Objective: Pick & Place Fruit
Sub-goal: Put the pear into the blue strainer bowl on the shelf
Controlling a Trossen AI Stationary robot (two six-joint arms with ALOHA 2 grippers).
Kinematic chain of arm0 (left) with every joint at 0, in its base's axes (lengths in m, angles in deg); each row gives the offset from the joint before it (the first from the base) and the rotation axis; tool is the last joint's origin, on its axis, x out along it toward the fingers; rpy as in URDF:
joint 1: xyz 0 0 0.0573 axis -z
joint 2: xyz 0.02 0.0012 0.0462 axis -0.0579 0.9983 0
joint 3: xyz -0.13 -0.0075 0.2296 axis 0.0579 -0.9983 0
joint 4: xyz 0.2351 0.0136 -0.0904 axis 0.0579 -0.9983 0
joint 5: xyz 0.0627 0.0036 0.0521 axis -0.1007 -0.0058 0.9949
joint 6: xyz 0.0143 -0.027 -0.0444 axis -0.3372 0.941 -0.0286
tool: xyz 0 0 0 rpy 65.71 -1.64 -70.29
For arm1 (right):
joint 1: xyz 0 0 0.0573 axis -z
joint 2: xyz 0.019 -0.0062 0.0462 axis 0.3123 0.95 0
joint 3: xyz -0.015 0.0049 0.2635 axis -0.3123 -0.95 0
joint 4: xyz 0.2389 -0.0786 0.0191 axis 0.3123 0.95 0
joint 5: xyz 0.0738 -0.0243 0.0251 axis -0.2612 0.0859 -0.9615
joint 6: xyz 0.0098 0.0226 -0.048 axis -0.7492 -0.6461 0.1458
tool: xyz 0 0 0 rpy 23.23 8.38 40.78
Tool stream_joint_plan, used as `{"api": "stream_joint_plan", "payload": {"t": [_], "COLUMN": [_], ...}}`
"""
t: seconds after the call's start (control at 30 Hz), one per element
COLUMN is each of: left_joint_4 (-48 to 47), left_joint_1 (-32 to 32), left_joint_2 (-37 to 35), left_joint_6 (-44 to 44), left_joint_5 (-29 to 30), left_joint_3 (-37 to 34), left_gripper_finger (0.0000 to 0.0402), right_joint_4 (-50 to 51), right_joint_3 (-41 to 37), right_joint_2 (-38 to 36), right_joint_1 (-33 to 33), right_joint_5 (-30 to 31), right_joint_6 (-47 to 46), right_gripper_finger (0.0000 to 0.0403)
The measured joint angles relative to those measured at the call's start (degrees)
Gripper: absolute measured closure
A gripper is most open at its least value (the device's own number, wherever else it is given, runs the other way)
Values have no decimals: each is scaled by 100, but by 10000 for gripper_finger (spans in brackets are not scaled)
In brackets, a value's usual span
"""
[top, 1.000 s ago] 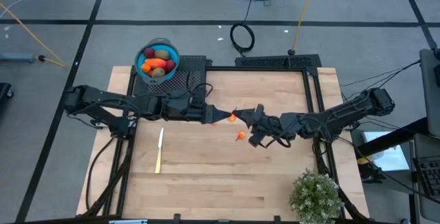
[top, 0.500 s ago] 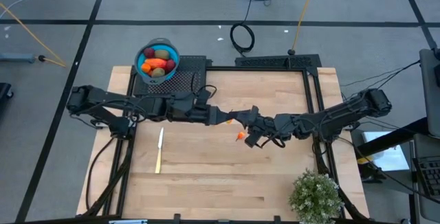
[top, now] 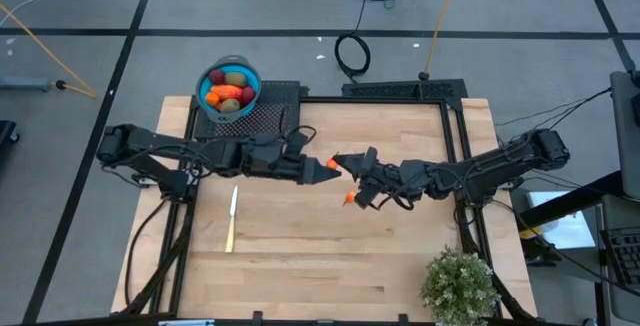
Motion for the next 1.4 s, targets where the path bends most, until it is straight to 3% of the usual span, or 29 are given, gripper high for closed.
{"api": "stream_joint_plan", "payload": {"t": [1.1,1.23,1.4], "left_joint_4": [-16,-23,-61], "left_joint_1": [-164,-164,-164], "left_joint_2": [-7,-7,-7], "left_joint_6": [-85,-89,-120], "left_joint_5": [-374,-376,-376], "left_joint_3": [0,0,0], "left_gripper_finger": [172,193,250], "right_joint_4": [77,76,66], "right_joint_3": [-2,-2,-2], "right_joint_2": [0,0,-7], "right_joint_1": [-7,-7,-9], "right_joint_5": [-13,-14,-18], "right_joint_6": [-22,-22,-24], "right_gripper_finger": [399,399,399]}}
